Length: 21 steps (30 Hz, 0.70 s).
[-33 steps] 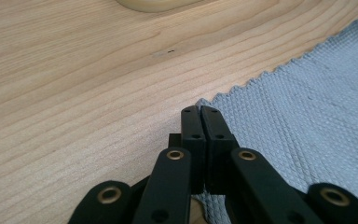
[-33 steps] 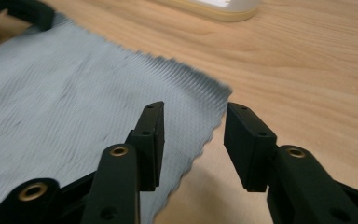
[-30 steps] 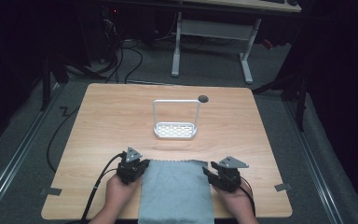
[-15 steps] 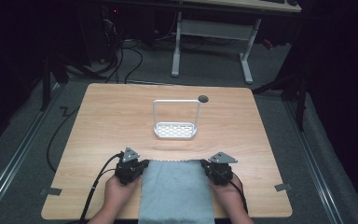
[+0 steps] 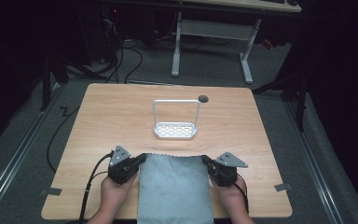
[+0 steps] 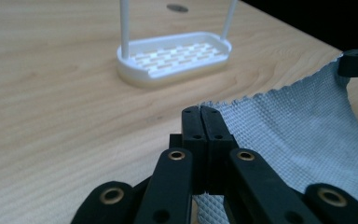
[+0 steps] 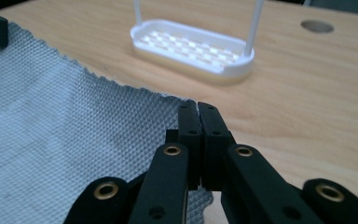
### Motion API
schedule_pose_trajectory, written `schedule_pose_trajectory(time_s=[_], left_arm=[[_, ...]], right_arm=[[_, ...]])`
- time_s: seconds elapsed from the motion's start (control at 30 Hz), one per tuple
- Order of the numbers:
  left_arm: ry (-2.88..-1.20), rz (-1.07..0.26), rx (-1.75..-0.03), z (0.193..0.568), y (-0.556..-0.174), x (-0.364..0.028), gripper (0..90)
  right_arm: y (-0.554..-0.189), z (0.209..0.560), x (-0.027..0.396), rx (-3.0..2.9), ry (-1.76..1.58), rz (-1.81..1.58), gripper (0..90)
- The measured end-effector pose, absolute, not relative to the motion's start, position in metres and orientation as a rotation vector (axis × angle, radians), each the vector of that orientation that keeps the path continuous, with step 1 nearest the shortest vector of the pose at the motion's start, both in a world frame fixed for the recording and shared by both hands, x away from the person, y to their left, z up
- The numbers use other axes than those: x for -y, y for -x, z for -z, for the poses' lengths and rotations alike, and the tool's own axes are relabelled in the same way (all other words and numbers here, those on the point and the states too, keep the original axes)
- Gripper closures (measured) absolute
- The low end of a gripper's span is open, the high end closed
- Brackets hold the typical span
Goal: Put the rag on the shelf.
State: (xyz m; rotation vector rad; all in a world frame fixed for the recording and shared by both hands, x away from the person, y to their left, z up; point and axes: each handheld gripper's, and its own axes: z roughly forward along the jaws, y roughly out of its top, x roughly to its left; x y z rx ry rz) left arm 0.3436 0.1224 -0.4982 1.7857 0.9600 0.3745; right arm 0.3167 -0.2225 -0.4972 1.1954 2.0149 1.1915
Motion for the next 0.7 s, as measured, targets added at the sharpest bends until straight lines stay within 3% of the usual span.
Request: schedule_pose_trajectory(time_s=[0.7], left_arm=[[-1.562, -0.533, -0.862, 0.425, -0.357, -0.132, 90.0]], right_arm=[[-0.323, 0.411, 0.22, -1.778, -1.037, -1.36, 89.6]])
